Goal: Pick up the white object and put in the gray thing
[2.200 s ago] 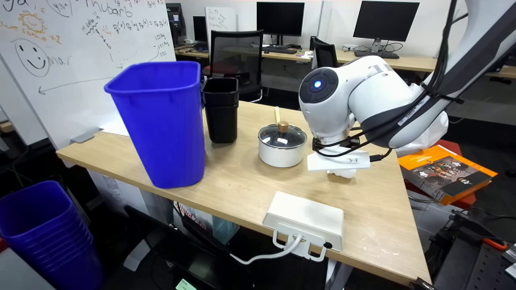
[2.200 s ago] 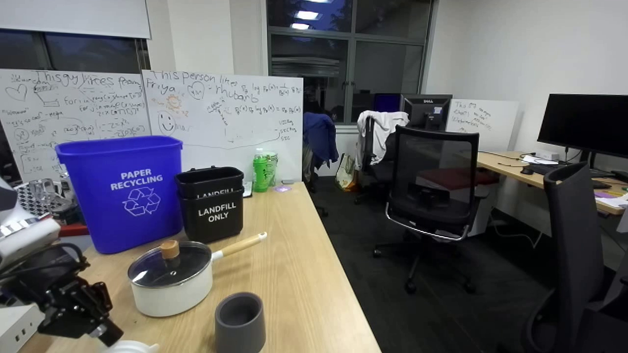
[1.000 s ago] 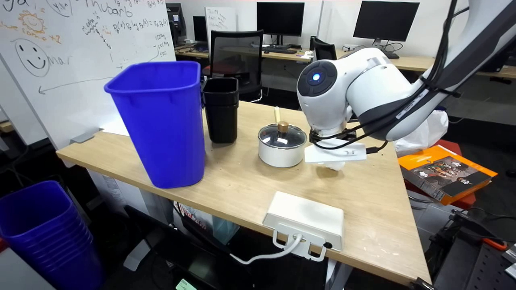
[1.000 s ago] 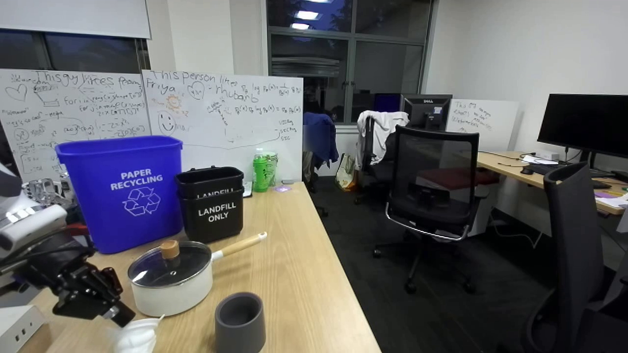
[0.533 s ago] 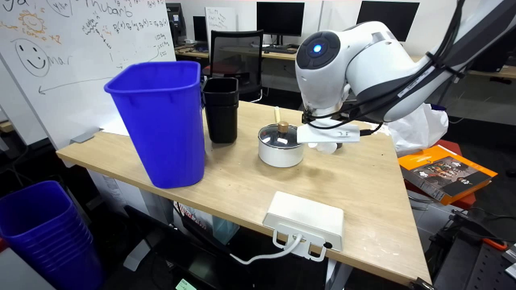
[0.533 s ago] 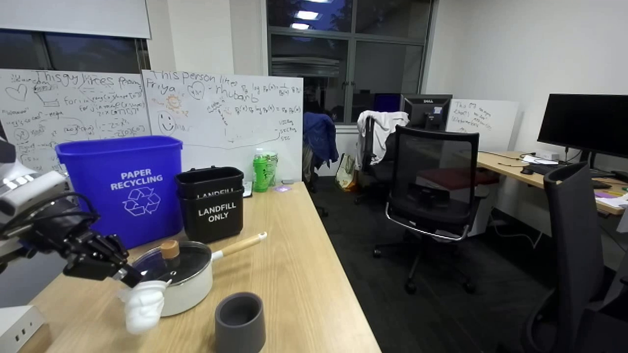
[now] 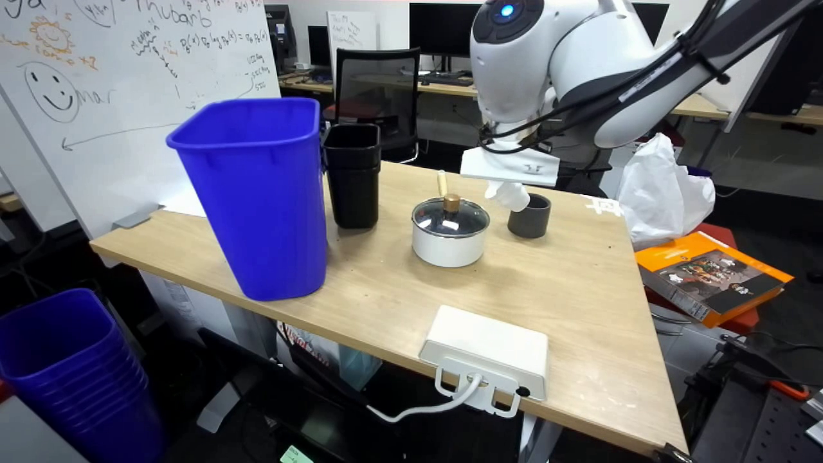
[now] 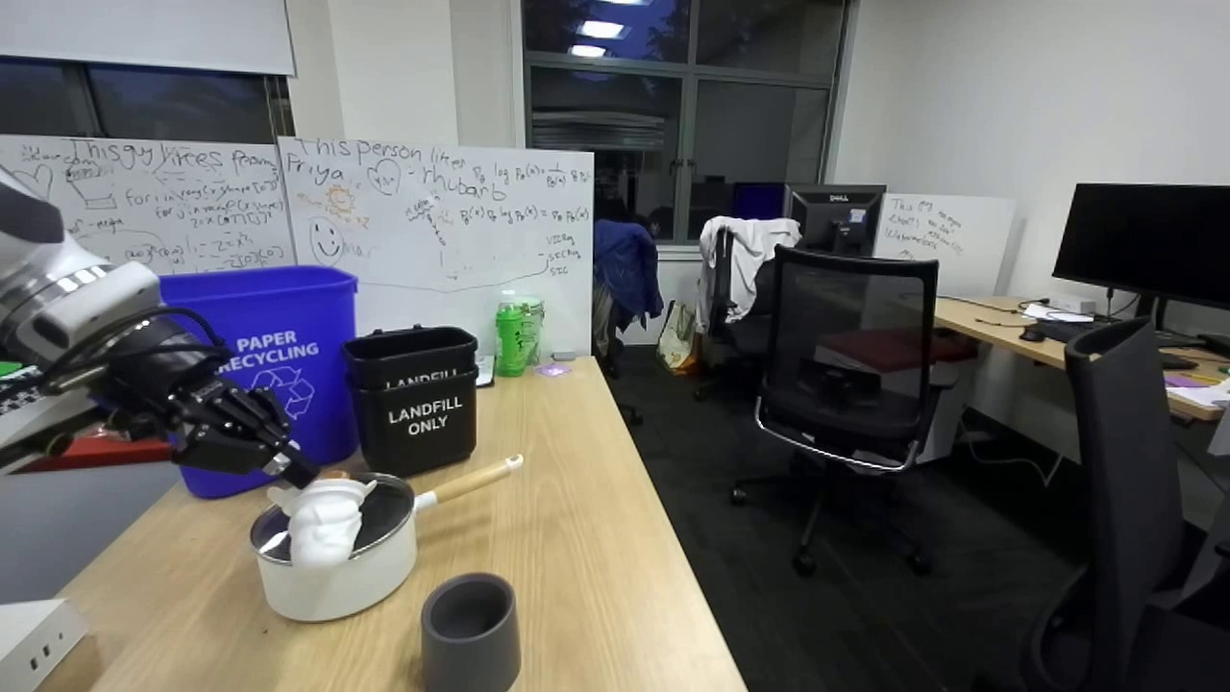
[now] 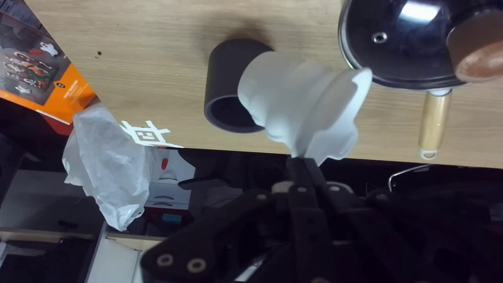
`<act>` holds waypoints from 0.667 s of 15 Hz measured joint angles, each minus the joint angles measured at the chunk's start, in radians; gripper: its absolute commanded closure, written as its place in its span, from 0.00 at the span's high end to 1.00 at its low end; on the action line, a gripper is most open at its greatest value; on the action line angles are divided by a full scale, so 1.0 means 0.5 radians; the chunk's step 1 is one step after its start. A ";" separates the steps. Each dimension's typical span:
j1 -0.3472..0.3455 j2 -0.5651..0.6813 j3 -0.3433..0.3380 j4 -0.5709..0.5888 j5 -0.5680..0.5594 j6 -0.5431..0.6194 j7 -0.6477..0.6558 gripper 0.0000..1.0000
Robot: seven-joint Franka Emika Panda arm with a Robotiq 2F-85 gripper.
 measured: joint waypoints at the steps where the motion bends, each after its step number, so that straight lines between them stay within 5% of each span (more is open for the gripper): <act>1: -0.015 -0.002 -0.011 0.023 0.013 0.000 0.000 0.00; 10: -0.165 -0.003 -0.192 0.140 0.002 0.008 0.164 0.00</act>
